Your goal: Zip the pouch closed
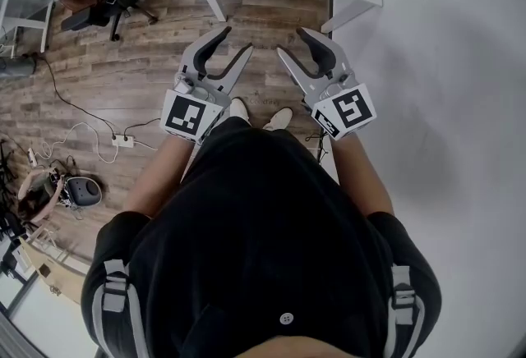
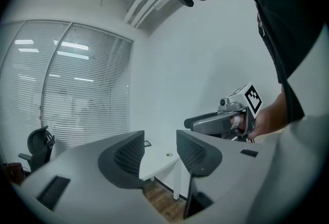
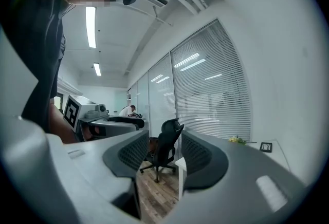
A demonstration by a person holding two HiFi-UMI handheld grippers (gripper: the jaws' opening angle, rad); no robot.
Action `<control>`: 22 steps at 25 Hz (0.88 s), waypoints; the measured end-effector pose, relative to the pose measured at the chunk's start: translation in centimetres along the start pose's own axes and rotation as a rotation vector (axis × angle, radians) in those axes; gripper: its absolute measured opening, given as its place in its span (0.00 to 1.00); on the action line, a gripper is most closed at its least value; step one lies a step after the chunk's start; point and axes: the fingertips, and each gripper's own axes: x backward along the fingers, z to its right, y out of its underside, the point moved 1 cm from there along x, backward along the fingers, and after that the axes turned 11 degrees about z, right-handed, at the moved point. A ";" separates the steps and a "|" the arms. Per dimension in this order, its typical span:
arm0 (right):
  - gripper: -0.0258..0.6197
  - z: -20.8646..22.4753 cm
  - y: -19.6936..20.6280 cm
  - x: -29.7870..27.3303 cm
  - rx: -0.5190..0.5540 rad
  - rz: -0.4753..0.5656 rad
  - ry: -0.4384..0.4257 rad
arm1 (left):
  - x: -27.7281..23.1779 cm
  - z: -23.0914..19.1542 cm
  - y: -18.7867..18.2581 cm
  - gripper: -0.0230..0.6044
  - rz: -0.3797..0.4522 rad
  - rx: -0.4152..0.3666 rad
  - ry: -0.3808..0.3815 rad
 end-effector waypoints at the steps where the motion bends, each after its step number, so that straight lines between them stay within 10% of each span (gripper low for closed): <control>1: 0.38 0.2 0.0 0.1 0.001 0.002 0.006 | 0.0 -0.1 0.0 0.36 -0.001 0.000 -0.009; 22: 0.50 1.3 -0.7 3.6 -0.006 0.014 0.013 | -0.2 2.5 0.3 0.51 -0.017 -0.010 -0.075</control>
